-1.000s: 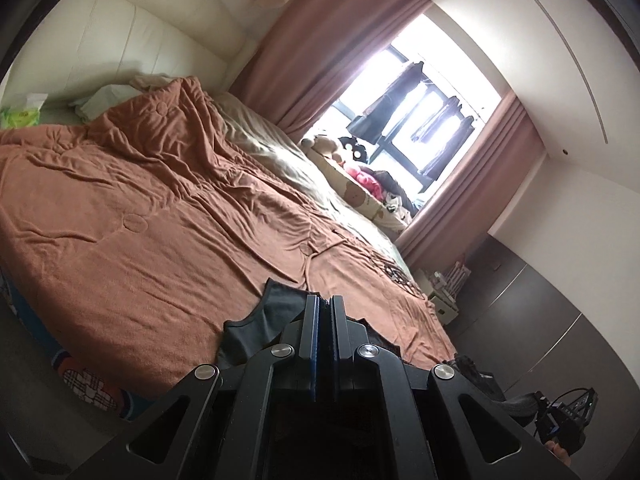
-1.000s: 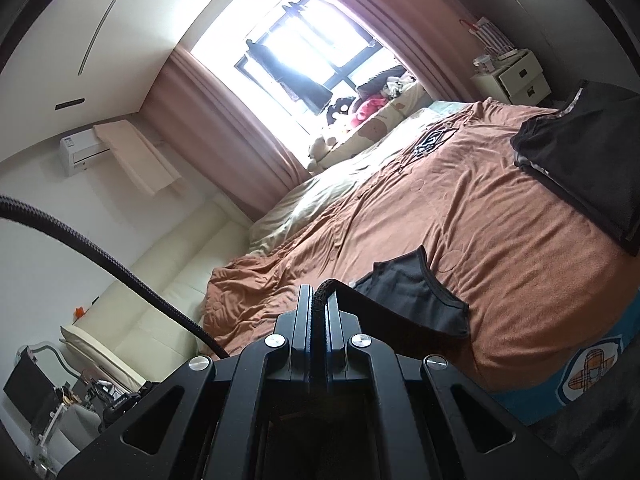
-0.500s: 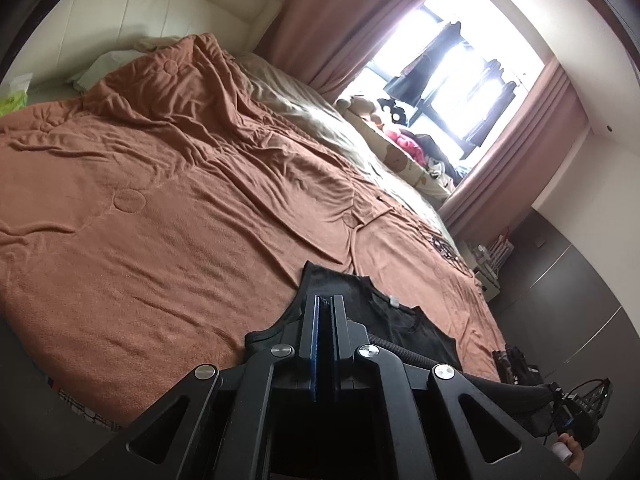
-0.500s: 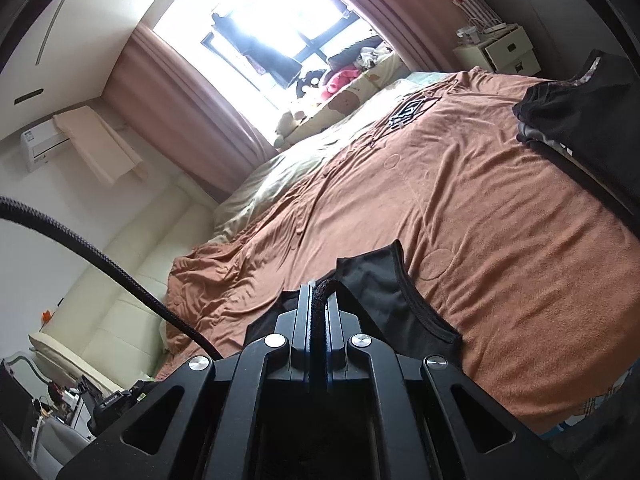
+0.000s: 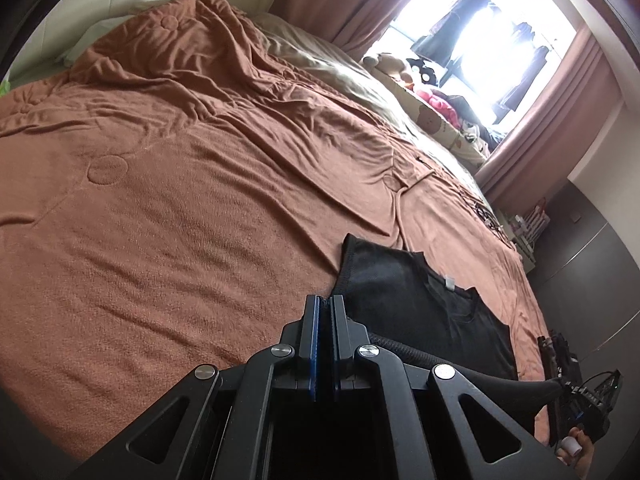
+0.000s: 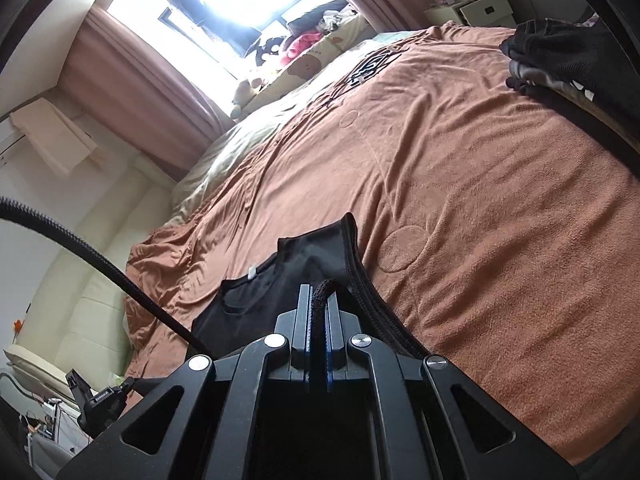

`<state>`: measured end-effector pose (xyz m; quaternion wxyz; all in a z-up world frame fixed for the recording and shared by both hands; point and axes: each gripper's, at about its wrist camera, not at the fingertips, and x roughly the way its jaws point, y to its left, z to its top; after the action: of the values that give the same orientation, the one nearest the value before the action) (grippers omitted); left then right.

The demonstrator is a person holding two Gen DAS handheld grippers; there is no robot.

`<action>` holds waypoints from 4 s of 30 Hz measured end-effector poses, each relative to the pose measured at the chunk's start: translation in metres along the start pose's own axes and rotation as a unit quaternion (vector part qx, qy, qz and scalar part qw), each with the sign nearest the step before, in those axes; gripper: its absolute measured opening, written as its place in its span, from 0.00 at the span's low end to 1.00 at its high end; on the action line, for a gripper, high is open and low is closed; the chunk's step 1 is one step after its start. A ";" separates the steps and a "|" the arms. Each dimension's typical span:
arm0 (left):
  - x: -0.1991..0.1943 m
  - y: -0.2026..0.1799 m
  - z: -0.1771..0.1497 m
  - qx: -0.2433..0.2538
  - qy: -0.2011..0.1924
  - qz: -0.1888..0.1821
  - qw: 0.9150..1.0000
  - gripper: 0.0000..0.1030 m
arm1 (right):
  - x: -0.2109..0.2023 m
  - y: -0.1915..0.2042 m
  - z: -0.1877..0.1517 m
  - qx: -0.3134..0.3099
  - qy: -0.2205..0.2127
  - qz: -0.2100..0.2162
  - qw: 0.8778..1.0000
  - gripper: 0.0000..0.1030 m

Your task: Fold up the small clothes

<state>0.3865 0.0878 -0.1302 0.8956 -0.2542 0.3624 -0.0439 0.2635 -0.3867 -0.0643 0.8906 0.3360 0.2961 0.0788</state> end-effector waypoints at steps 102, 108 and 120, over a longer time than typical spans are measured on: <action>0.102 -0.069 0.065 0.212 0.070 0.075 0.972 0.07 | 0.096 0.065 0.074 -0.219 0.081 -0.141 0.962 0.01; 0.131 -0.078 0.081 0.227 0.066 0.095 0.967 0.07 | 0.121 0.069 0.090 -0.219 0.085 -0.155 0.960 0.01; 0.187 -0.073 0.092 0.234 0.092 0.124 0.960 0.07 | 0.190 0.068 0.106 -0.225 0.116 -0.190 0.949 0.01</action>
<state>0.5931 0.0149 -0.1556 0.8913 0.0141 0.4515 -0.0392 0.4831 -0.3284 -0.0470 0.9011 0.0528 0.4302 0.0114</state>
